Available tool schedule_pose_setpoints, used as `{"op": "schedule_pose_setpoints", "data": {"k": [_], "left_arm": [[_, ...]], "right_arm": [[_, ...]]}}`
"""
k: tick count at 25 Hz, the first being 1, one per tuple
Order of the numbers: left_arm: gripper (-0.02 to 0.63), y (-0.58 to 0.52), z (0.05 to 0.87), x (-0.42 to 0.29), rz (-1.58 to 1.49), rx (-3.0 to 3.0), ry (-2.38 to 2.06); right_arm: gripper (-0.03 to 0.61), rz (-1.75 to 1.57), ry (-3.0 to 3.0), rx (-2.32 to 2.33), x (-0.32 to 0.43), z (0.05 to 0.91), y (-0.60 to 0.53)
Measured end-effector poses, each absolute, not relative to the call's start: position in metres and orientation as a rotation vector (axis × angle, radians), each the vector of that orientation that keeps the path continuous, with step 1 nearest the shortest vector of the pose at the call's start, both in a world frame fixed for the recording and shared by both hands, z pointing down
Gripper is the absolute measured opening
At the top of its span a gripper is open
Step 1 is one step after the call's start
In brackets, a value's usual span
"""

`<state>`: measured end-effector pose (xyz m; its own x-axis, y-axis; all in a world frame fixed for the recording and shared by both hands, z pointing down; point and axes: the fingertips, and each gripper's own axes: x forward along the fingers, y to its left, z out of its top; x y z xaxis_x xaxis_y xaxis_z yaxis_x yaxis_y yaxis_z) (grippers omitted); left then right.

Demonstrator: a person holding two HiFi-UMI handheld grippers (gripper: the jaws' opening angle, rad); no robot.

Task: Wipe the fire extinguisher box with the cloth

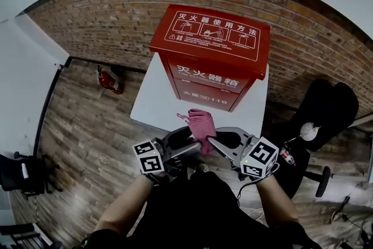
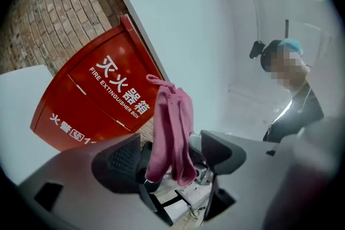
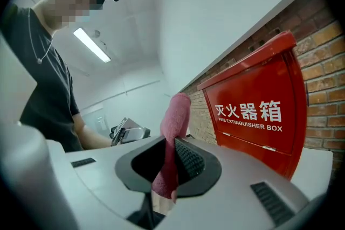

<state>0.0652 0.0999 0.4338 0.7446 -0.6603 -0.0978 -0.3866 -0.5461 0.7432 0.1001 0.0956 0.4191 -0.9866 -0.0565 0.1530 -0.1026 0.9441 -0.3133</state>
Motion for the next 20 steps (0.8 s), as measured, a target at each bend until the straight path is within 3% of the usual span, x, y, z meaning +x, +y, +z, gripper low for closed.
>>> {"op": "schedule_pose_setpoints", "data": {"k": [14, 18, 20], "left_arm": [[0.336, 0.07, 0.415, 0.072, -0.47, 2.262, -0.7], [0.134, 0.06, 0.409, 0.063, -0.484, 2.258, -0.72], [0.101, 0.056, 0.406, 0.061, -0.481, 2.264, -0.707]], "right_arm": [[0.058, 0.48, -3.041, 0.196, 0.108, 0.395, 0.076], [0.058, 0.542, -3.043, 0.196, 0.106, 0.398, 0.064], [0.058, 0.58, -3.049, 0.185, 0.104, 0.398, 0.058]]}}
